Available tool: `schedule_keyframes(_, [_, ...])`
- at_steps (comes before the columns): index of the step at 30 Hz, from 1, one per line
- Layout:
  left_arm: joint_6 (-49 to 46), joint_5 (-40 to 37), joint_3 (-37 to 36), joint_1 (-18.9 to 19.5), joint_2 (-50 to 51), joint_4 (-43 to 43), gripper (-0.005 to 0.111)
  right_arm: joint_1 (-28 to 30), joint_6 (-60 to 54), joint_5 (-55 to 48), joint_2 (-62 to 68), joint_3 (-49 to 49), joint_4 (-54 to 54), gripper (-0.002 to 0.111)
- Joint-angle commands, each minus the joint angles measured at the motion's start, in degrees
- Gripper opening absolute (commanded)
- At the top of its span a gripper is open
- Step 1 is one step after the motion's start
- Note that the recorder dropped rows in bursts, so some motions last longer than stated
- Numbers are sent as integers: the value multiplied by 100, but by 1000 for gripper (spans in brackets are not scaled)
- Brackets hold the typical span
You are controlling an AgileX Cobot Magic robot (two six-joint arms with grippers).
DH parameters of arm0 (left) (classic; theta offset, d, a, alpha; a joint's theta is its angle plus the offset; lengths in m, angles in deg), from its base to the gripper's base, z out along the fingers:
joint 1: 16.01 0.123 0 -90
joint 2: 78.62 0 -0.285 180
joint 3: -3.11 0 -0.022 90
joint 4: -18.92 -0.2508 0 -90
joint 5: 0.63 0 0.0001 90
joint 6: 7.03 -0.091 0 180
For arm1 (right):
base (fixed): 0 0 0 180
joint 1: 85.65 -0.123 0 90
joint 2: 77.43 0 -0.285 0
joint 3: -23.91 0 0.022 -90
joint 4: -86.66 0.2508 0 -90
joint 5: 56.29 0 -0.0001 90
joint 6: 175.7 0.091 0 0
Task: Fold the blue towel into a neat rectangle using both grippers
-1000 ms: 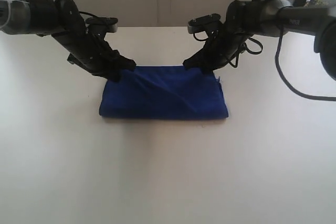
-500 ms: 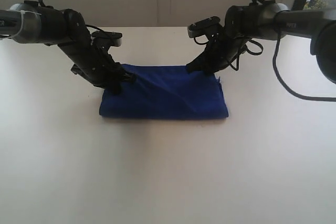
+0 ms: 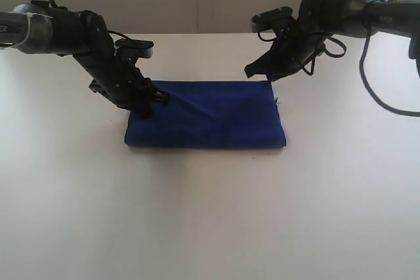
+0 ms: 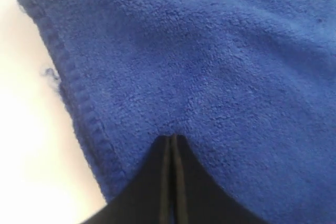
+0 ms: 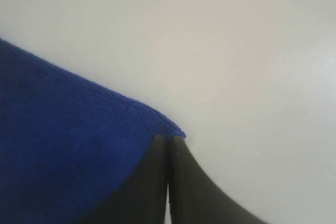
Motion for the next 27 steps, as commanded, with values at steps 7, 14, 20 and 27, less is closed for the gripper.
schedule_keyframes(7, [-19,-191,-119,8,255,-234,0,-55,-625,-644,35,-15,873,0])
schedule_keyframes(14, [-19,-191,-119,8,255,-234,0,-45,-192,-827,411,-15,26,0])
schedule_keyframes(20, [-19,-240,-119,8,255,-403,0,-45,282,-1015,422,-15,-512,0])
schedule_keyframes(27, [-19,-267,-66,8,230,-403,0,-45,282,-960,288,-15,-487,0])
